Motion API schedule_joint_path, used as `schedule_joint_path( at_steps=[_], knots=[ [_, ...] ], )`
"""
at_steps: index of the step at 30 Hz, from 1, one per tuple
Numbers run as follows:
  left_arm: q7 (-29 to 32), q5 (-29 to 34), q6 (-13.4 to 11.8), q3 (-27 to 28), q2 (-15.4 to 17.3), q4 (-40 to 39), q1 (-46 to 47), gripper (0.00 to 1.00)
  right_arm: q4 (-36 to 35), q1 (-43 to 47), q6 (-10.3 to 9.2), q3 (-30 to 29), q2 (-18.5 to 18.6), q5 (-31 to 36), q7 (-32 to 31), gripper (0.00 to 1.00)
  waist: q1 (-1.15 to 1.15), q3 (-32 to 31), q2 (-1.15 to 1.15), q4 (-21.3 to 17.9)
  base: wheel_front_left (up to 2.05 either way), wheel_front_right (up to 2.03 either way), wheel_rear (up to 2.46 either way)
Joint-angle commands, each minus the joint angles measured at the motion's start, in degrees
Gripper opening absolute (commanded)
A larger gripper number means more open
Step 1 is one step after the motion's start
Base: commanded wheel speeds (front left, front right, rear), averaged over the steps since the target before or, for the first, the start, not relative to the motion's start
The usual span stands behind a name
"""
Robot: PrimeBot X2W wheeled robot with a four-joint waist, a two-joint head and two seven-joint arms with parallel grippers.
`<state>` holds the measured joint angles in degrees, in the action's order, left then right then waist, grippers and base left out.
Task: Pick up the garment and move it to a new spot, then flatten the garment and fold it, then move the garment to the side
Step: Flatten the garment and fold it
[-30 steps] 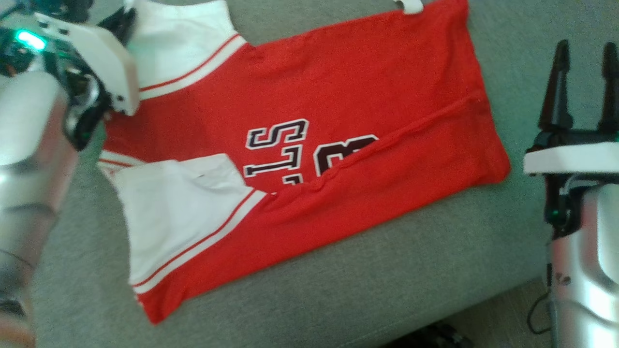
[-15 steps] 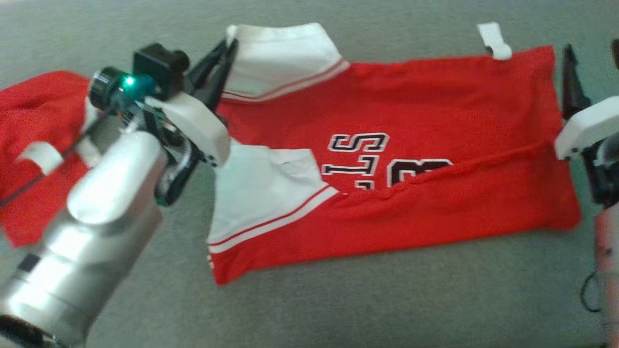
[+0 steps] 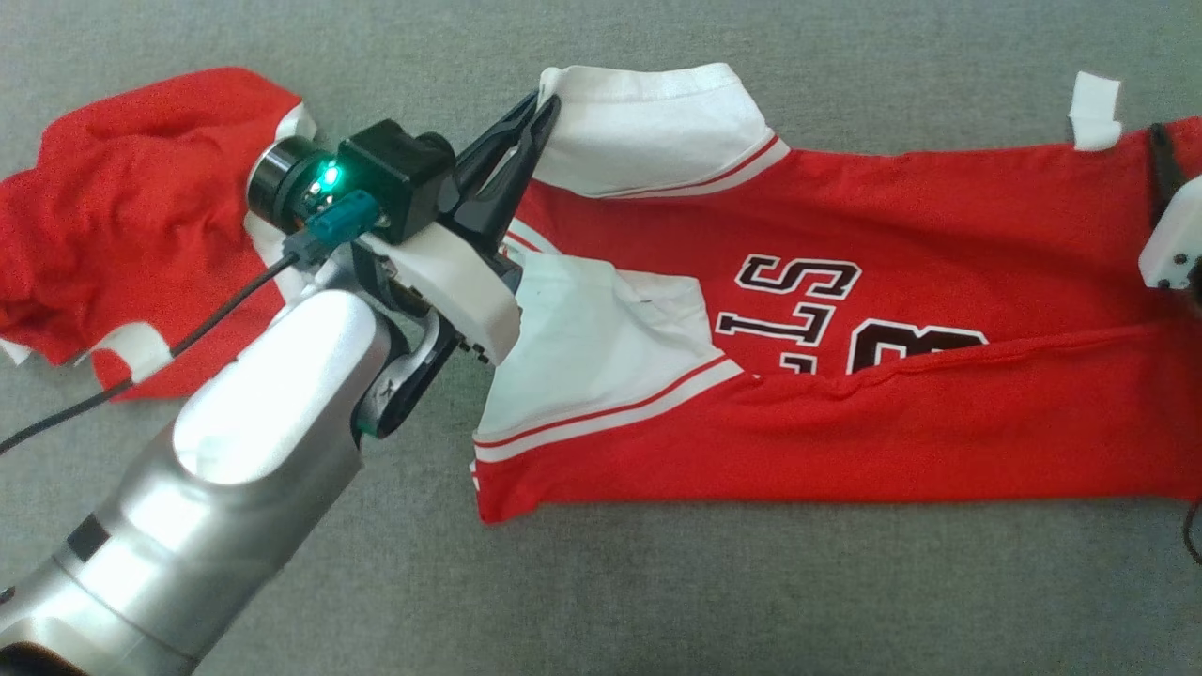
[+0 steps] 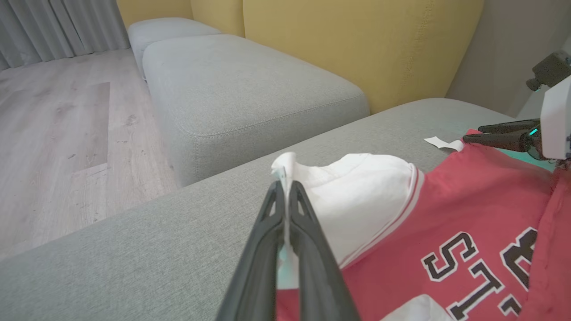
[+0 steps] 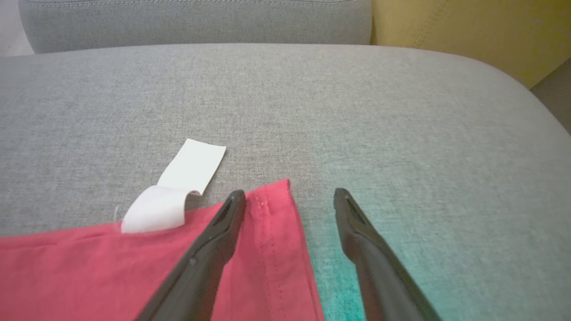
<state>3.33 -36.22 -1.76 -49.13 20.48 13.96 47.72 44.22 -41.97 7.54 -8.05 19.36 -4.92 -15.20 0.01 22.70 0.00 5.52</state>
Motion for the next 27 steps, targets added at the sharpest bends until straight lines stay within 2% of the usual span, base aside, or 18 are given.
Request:
schedule_joint_path(
  at_steps=[1,6,8,15,20,22,27],
  knots=[
    [0.2,0.6,-0.4,2.0,2.1,-1.9,1.9,0.0,-1.2,-1.5,-0.05,1.2,1.5,-0.2,0.2,1.0,-0.01,0.4,0.0,0.2,0.0,0.0,0.0],
    [1.2,1.4,-1.6,1.8,2.6,-2.9,2.4,0.0,4.0,-3.9,-0.05,4.6,2.5,-0.3,-1.9,1.0,-0.01,1.2,0.0,0.2,0.0,0.0,0.0],
    [1.5,1.3,-1.7,1.8,2.7,-3.2,2.6,0.0,5.4,-4.7,-0.05,5.8,2.5,-0.6,-2.3,0.01,-0.01,1.4,0.0,0.0,0.0,0.0,0.0],
    [1.7,0.2,-2.8,3.8,4.2,-1.8,3.4,0.0,6.3,-7.9,-0.05,7.7,1.5,-3.2,4.8,0.0,-0.01,0.2,0.0,-1.7,0.0,0.0,0.0],
    [0.4,0.9,-3.1,5.9,6.0,1.8,6.9,0.0,4.7,-10.5,-0.05,9.3,1.0,-7.3,10.3,0.0,-0.01,-0.3,0.0,-3.4,0.0,0.0,0.0],
    [-1.0,3.0,-3.0,6.0,6.9,4.0,9.5,0.0,3.6,-11.7,-0.05,10.7,0.8,-9.6,11.6,0.0,-0.01,0.1,0.0,-4.1,0.0,0.0,0.0],
    [-3.5,4.3,-1.6,7.1,6.2,11.0,16.1,0.0,0.9,-14.8,-0.05,12.9,1.1,-15.4,15.0,0.0,-0.01,1.9,0.0,-5.2,0.0,0.0,0.0]
  ],
)
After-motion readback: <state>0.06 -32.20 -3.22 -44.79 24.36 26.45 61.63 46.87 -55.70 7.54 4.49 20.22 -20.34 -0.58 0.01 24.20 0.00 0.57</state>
